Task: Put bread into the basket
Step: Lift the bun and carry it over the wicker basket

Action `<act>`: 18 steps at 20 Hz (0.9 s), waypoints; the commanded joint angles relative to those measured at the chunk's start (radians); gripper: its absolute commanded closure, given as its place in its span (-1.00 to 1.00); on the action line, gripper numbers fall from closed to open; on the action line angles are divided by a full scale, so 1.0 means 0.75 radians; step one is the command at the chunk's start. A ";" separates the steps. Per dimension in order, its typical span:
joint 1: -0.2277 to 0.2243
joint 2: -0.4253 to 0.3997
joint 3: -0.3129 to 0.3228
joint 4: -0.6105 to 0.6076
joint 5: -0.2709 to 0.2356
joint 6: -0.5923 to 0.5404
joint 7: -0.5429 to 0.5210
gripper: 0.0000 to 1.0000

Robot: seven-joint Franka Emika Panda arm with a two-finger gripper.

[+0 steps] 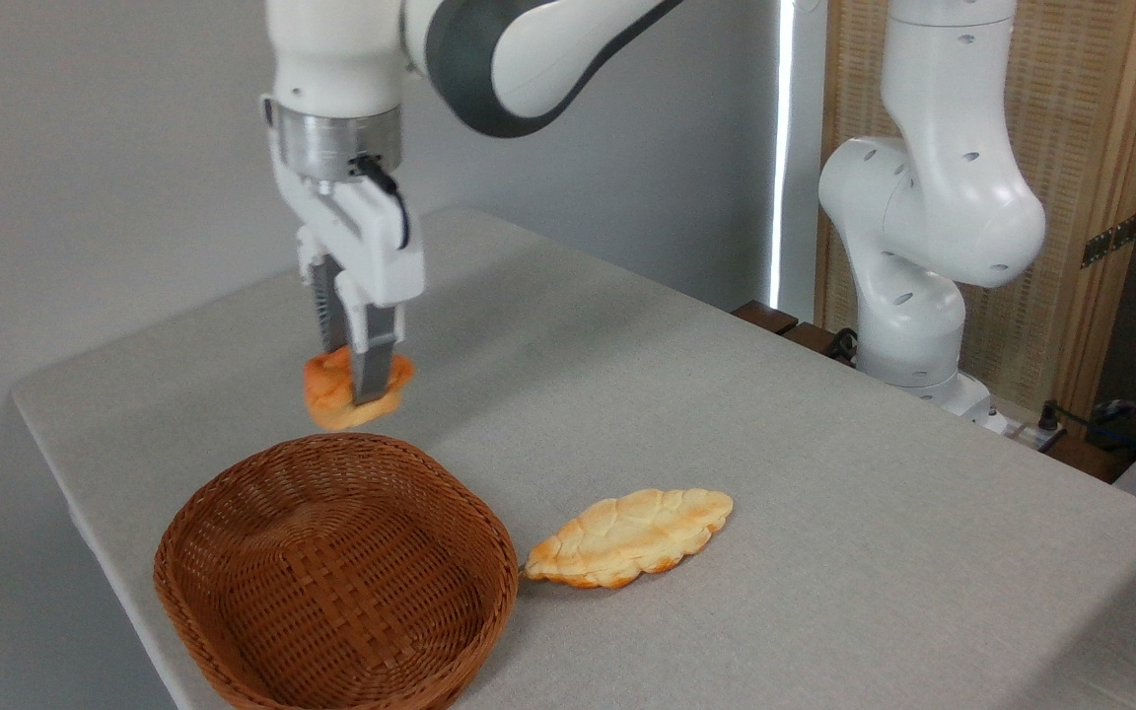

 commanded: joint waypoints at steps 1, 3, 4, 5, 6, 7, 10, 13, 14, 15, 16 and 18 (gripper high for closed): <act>0.024 0.140 0.018 0.148 -0.014 -0.014 0.006 -0.03; 0.026 0.169 0.018 0.164 -0.012 0.015 0.019 -0.04; 0.026 0.185 0.018 0.164 -0.010 0.051 0.027 -0.04; 0.026 0.200 0.018 0.162 -0.008 0.104 0.031 -0.07; 0.026 0.218 0.018 0.162 -0.010 0.149 0.029 -0.17; 0.026 0.234 0.012 0.162 -0.008 0.174 0.029 -0.19; 0.026 0.257 0.004 0.162 -0.004 0.183 0.031 -0.37; 0.026 0.269 0.002 0.160 0.098 0.183 0.023 -1.00; 0.026 0.271 0.000 0.160 0.131 0.183 0.017 -1.00; 0.026 0.271 0.000 0.162 0.131 0.183 0.015 -1.00; 0.026 0.271 0.000 0.162 0.131 0.183 0.015 -1.00; 0.026 0.271 0.000 0.160 0.131 0.183 0.013 -1.00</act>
